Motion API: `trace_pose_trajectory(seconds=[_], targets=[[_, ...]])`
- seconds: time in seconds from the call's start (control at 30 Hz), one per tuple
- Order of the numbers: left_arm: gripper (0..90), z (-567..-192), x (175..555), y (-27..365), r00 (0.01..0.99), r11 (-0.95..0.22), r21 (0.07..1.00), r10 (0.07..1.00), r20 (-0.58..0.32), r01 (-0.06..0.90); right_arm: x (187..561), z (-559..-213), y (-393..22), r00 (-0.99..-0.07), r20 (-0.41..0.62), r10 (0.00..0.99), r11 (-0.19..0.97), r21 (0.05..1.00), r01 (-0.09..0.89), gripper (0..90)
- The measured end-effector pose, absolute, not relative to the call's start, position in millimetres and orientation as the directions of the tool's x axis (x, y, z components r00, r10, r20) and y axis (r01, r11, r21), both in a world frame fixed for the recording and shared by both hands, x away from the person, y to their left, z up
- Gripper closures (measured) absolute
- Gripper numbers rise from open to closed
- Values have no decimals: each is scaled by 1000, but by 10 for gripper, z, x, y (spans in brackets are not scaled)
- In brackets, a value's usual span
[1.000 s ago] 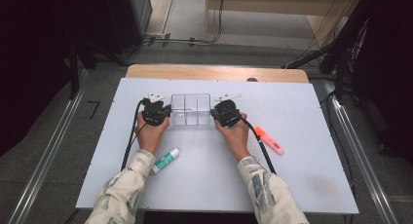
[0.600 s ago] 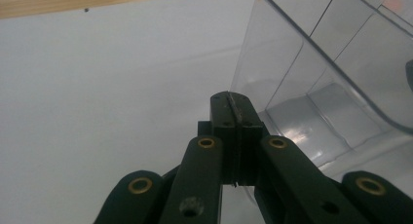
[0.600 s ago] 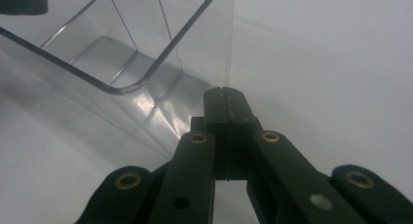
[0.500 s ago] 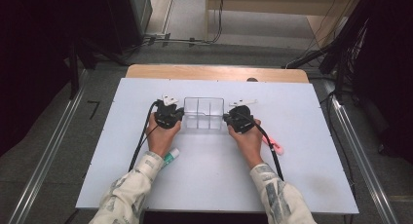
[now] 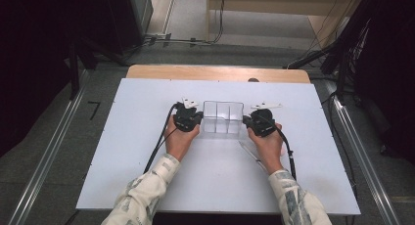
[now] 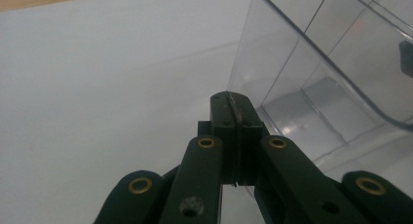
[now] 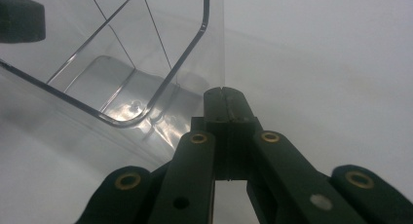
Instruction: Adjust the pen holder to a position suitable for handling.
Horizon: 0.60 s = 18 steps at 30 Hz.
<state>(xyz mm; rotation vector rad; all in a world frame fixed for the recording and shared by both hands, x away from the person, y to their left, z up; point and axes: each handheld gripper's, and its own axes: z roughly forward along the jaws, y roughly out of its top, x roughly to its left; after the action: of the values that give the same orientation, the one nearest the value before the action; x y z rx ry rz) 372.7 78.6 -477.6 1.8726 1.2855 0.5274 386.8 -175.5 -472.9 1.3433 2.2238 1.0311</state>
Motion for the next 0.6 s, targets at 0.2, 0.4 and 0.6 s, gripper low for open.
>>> trace_pose_trajectory(seconds=[0.2,0.4,0.6], targets=[[900,-4776,3730,788,393,-172,789,915,-94,589,3867,-4734,-1761,-492,76,867,284,735,616,883],[900,-4779,3735,794,395,-172,789,913,-96,589,3874,-4739,-1763,-494,79,866,283,736,614,883],[820,-4770,3705,900,365,-158,801,927,-81,577,3864,-4738,-1767,-496,61,866,294,740,605,855]])
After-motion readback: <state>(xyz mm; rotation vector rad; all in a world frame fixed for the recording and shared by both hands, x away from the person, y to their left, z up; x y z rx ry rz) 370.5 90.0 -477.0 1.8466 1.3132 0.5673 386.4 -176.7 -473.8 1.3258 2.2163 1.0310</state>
